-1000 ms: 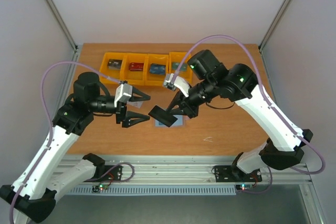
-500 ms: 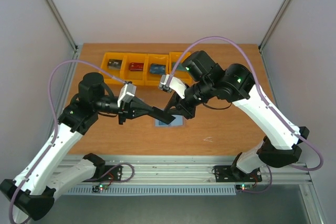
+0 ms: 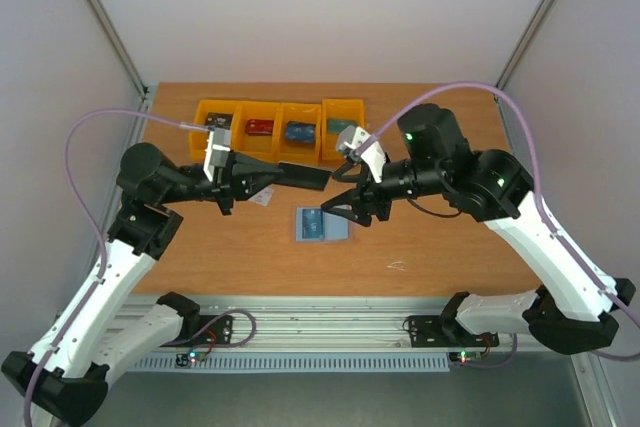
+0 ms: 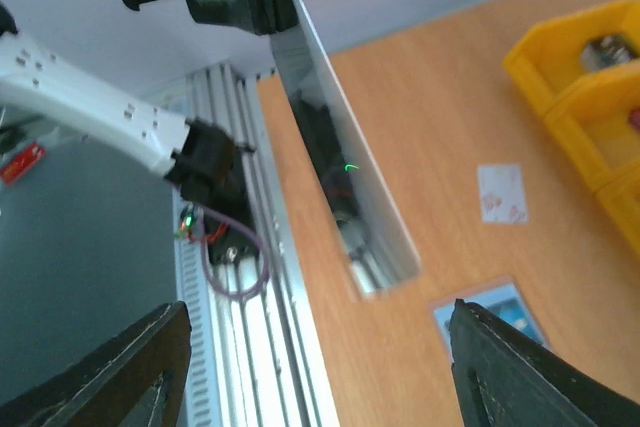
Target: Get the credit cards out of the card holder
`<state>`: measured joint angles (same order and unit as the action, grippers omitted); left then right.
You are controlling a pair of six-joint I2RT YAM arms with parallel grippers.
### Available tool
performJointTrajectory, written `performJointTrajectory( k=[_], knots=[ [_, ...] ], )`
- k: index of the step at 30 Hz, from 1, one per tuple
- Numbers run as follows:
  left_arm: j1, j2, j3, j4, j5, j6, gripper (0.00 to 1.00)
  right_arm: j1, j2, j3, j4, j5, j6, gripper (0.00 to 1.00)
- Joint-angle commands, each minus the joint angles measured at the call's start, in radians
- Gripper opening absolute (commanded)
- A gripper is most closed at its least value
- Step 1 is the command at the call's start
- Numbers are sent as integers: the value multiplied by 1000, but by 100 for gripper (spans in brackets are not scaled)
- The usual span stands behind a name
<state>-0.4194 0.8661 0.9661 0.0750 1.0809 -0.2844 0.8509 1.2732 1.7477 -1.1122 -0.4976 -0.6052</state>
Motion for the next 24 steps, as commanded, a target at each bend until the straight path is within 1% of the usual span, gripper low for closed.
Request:
performJointTrajectory(
  k=[1, 4, 7, 8, 11, 14, 15, 16, 17, 18, 19, 20, 21, 22, 24],
  knots=[
    [9, -29, 13, 258, -16, -233, 0, -23, -67, -91, 319, -60, 87, 68],
    [10, -45, 15, 247, -12, -241, 0, -29, -74, -129, 395, -77, 131, 53],
    [9, -58, 7, 246, -10, -241, 0, -30, -71, -138, 434, -98, 162, 42],
    [9, -61, 4, 246, -12, -242, 0, -30, -67, -135, 437, -99, 169, 35],
    [9, -70, -5, 250, -17, -246, 0, -30, -60, -124, 428, -129, 177, 3],
    [9, -88, -21, 225, -43, -241, 0, -30, -68, -118, 400, -137, 172, 1],
    [12, -97, -30, 189, -54, -212, 15, -30, -68, -107, 355, -122, 159, 1],
    [18, -111, -32, 118, -65, -177, 30, -31, -65, -91, 316, -94, 139, 1],
    [25, -124, -25, 8, -74, -92, 43, -30, -54, -68, 255, -44, 118, 1],
    [27, -139, -8, -143, -85, 85, 47, -29, -36, -46, 146, 9, 96, 1],
    [27, -150, 11, -275, -100, 210, 48, -27, 0, -22, 58, 65, 74, 1],
    [28, -160, 30, -413, -112, 393, 48, -18, 31, -4, -19, 107, 52, 1],
    [28, -169, 50, -539, -125, 528, 50, -1, 55, 11, -84, 143, 31, 1],
    [28, -175, 68, -646, -140, 723, 51, 29, 70, 17, -123, 190, 14, 1],
    [28, -177, 105, -824, -179, 914, 53, 92, 78, 7, -147, 292, -11, 1]
  ],
)
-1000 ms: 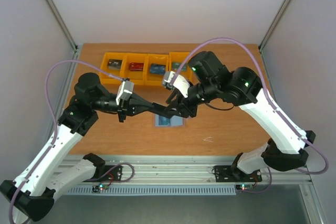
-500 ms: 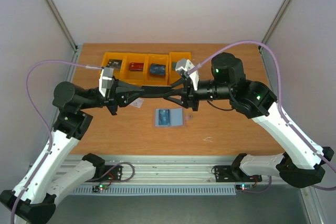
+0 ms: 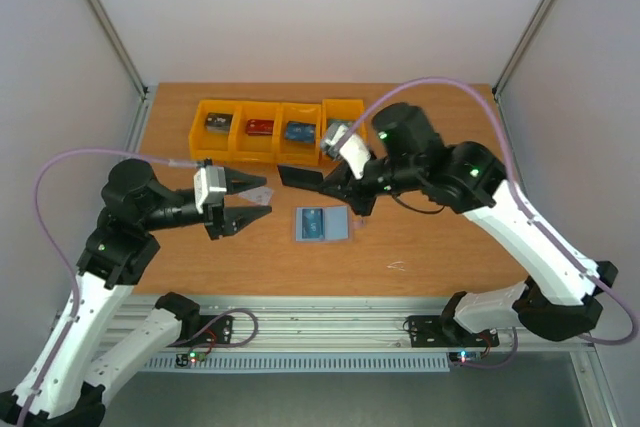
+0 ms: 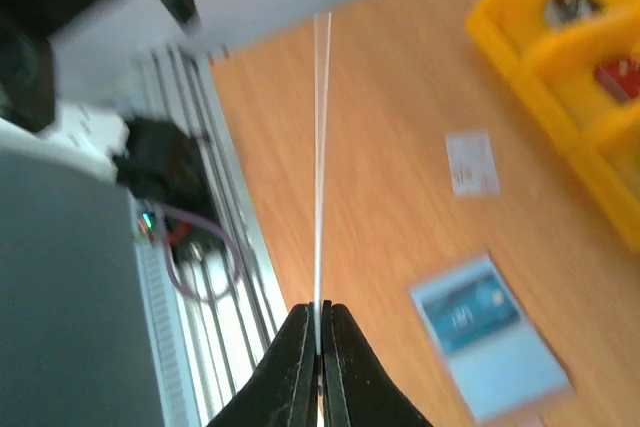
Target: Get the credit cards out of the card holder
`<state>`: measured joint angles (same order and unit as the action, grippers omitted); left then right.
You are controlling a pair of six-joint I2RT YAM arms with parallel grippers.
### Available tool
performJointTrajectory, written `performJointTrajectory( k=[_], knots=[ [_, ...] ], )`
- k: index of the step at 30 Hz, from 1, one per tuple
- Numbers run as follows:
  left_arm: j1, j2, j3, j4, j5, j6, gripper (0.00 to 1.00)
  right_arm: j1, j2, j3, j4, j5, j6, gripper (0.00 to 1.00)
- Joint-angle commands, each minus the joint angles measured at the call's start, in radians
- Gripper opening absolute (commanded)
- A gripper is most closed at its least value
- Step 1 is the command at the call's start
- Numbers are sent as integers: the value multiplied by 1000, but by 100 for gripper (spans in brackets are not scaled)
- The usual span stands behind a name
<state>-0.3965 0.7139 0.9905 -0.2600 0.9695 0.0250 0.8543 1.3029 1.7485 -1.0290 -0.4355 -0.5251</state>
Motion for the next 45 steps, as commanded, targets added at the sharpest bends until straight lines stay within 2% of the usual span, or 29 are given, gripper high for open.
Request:
performJointTrajectory(
  k=[1, 3, 5, 9, 13, 17, 21, 26, 30, 31, 34, 36, 38, 40, 43, 45],
  knots=[
    [5, -22, 95, -570, -81, 717, 53, 114, 51, 1, -230, 276, -100, 1],
    [5, -13, 109, -698, -90, 839, 54, 164, 65, -4, -217, 347, -120, 1],
    [4, 7, 111, -743, -87, 874, 55, 213, 93, -3, -193, 375, -145, 1],
    [2, 49, 124, -780, -63, 825, 53, 297, 160, 22, -163, 390, -181, 1],
    [2, 63, 110, -743, -80, 736, 43, 363, 222, 65, -168, 400, -195, 1],
    [-1, 78, 97, -737, -72, 719, 34, 386, 256, 101, -176, 398, -199, 1],
    [-6, 83, 96, -773, -62, 735, 32, 388, 254, 108, -156, 394, -195, 1],
    [-10, 88, 88, -761, -107, 729, 3, 388, 259, 126, -157, 378, -196, 1],
    [-11, 85, 85, -741, -154, 739, 0, 388, 242, 115, -137, 405, -186, 2],
    [-11, 82, 82, -722, -178, 739, 0, 387, 233, 104, -123, 428, -179, 12],
    [-12, 79, 64, -695, -320, 798, 0, 350, 188, 55, -75, 528, -134, 56],
    [-6, 103, 49, -673, -478, 968, 0, 278, 147, 17, -49, 522, -98, 73],
    [26, 152, 41, -642, -615, 1178, 0, 200, 96, -15, -16, 468, -69, 97],
    [98, 217, 73, -642, -627, 1325, 0, 112, 30, -49, 16, 396, -45, 99],
    [220, 337, 196, -647, -566, 1426, 0, 25, -43, -102, 61, 361, -41, 99],
    [272, 409, 247, -628, -572, 1511, 0, -17, -75, -130, 79, 342, -60, 99]
  ],
)
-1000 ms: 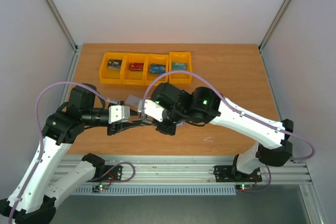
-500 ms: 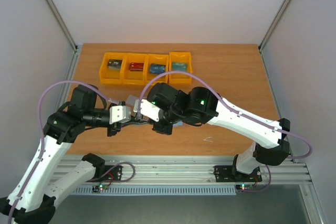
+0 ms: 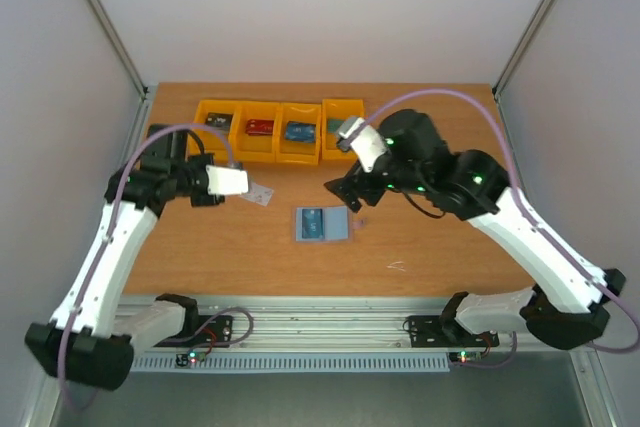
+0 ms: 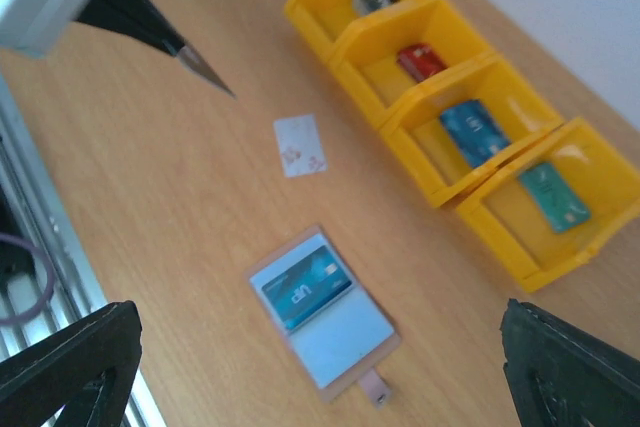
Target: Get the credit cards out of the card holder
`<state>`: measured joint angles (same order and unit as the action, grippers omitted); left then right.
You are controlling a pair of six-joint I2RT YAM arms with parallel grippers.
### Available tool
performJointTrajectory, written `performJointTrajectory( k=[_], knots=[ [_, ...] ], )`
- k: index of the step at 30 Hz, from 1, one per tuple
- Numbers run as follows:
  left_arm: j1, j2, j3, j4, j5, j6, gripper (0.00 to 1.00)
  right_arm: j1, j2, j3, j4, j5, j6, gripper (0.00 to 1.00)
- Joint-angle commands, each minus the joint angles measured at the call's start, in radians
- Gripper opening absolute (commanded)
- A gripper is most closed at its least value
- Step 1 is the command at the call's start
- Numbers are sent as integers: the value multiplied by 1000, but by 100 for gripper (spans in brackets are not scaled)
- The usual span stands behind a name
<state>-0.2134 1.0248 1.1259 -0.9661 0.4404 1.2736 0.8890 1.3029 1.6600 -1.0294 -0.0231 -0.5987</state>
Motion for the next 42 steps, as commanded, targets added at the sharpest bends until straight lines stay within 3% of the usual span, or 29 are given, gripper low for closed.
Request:
performJointTrajectory(
  k=[1, 10, 17, 22, 31, 42],
  knots=[
    [113, 138, 128, 99, -49, 296, 0, -71, -84, -51, 87, -85, 4, 99],
    [268, 436, 300, 198, -97, 611, 0, -261, -24, -54, 182, -268, -35, 99],
    [290, 724, 494, 282, -109, 707, 0, -394, 57, -46, 255, -380, -52, 99],
    [295, 935, 664, 283, -113, 663, 0, -502, 167, 47, 253, -452, -48, 99],
    [311, 1089, 726, 295, -113, 636, 0, -618, 300, 130, 291, -551, -12, 98],
    [319, 1222, 774, 448, -123, 589, 0, -643, 362, 179, 266, -582, -10, 99]
  ],
)
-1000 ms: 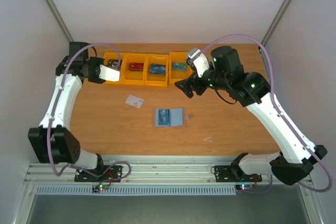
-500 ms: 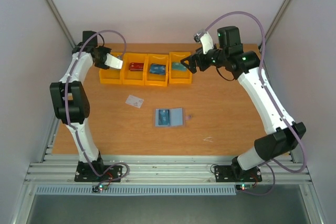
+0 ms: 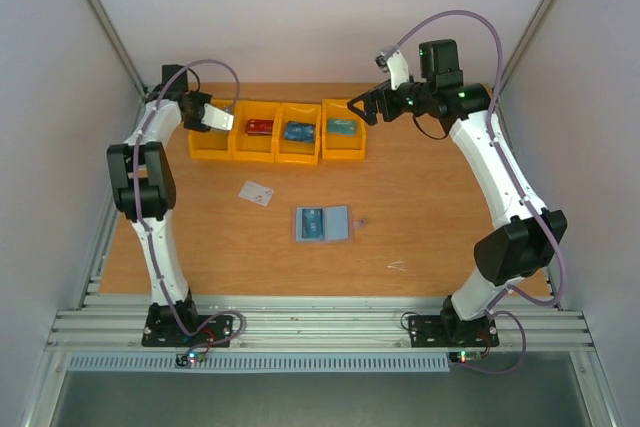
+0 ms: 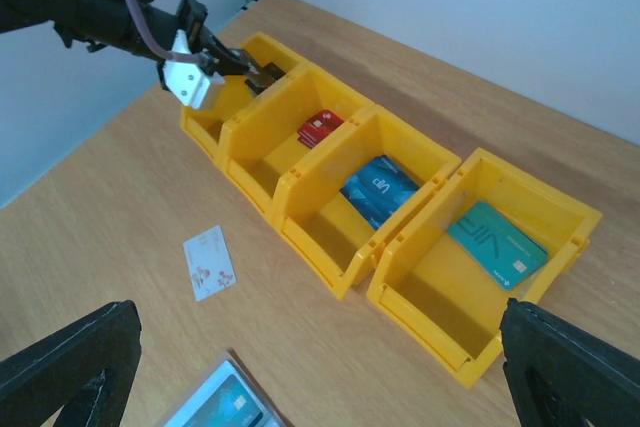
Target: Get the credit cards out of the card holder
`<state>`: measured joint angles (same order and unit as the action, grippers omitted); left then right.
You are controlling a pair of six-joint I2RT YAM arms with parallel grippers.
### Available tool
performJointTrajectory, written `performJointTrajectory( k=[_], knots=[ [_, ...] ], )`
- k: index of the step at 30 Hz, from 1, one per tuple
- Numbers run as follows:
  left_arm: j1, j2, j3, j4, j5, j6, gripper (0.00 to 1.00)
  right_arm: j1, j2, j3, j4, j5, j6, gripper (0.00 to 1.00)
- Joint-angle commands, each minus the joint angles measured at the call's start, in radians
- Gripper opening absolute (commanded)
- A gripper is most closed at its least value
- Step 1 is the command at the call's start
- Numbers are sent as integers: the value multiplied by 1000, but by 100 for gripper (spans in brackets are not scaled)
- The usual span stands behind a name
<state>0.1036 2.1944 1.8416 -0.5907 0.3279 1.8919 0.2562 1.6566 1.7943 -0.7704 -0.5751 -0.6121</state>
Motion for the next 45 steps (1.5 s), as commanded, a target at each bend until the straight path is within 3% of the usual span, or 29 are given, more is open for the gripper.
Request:
performJointTrajectory(
  k=[1, 21, 23, 26, 41, 45],
  knots=[
    [2, 63, 71, 72, -12, -39, 0, -12, 14, 48, 7, -34, 6, 99],
    [-16, 189, 172, 39, -16, -28, 1, -15, 77, 115, -21, -111, 15, 98],
    [-16, 188, 179, 3, -13, -27, 9, -15, 76, 115, -20, -112, 15, 98],
    [-17, 170, 181, -27, 8, -28, 30, -15, 76, 116, -22, -111, 13, 99],
    [-15, 97, 211, -88, 34, -79, 63, -15, 60, 105, -20, -147, 15, 98],
    [-19, 21, 170, 13, 61, -173, 73, -15, 38, 92, -8, -110, 45, 99]
  ],
)
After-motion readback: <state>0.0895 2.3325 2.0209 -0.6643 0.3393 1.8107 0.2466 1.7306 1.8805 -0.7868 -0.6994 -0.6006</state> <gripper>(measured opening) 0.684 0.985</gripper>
